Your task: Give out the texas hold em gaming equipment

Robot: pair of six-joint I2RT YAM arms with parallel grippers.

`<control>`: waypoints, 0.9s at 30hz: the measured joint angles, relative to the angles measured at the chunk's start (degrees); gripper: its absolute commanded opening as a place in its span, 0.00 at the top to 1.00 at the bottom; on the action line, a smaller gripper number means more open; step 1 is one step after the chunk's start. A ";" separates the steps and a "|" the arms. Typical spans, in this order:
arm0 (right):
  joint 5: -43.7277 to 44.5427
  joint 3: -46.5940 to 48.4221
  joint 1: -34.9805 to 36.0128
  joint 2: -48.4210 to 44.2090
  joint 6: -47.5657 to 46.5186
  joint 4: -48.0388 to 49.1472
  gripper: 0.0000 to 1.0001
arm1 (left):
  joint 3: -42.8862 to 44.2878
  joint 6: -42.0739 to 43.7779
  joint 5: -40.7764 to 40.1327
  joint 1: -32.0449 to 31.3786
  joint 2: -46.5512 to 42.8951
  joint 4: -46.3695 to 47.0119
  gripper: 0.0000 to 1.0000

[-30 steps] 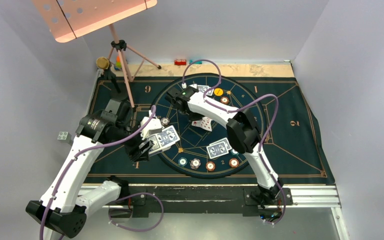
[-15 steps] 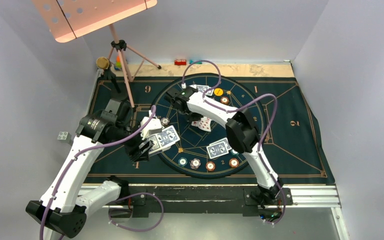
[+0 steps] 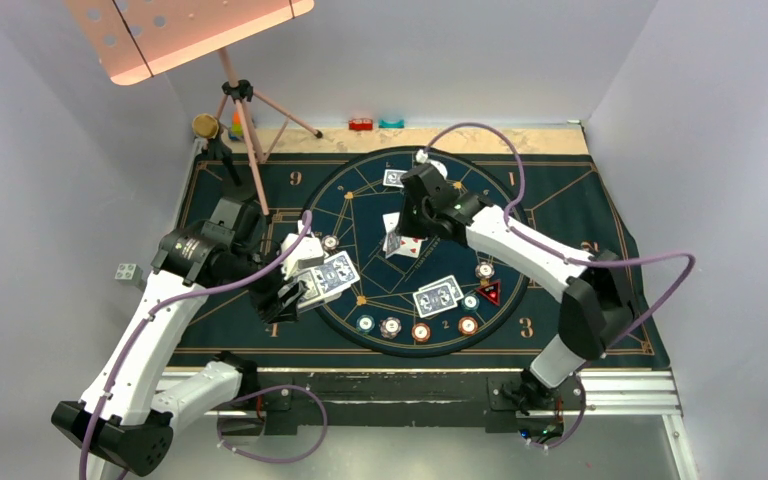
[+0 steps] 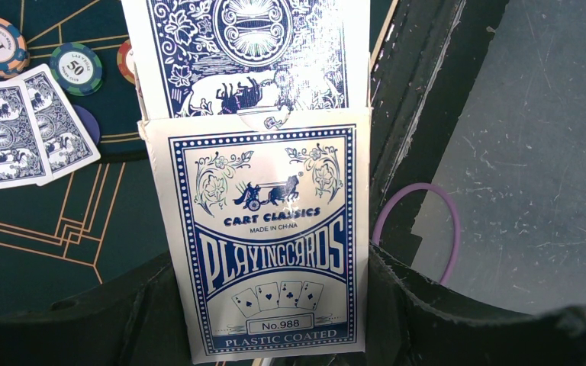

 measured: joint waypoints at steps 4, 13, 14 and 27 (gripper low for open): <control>-8.55 -10.21 -4.26 2.49 0.70 12.11 1.00 | 0.00 -0.02 0.00 0.00 0.00 0.00 1.00; -21.42 -17.27 -6.05 3.61 2.93 30.80 1.00 | 0.00 -0.02 0.00 0.00 -0.22 0.00 1.00; -22.27 -17.64 -6.08 3.61 3.10 32.30 1.00 | 0.00 -0.02 0.00 0.00 -0.24 0.00 1.00; -21.27 -17.86 -6.56 12.26 2.49 32.79 0.98 | -0.11 0.00 -0.02 0.00 -0.52 0.00 1.00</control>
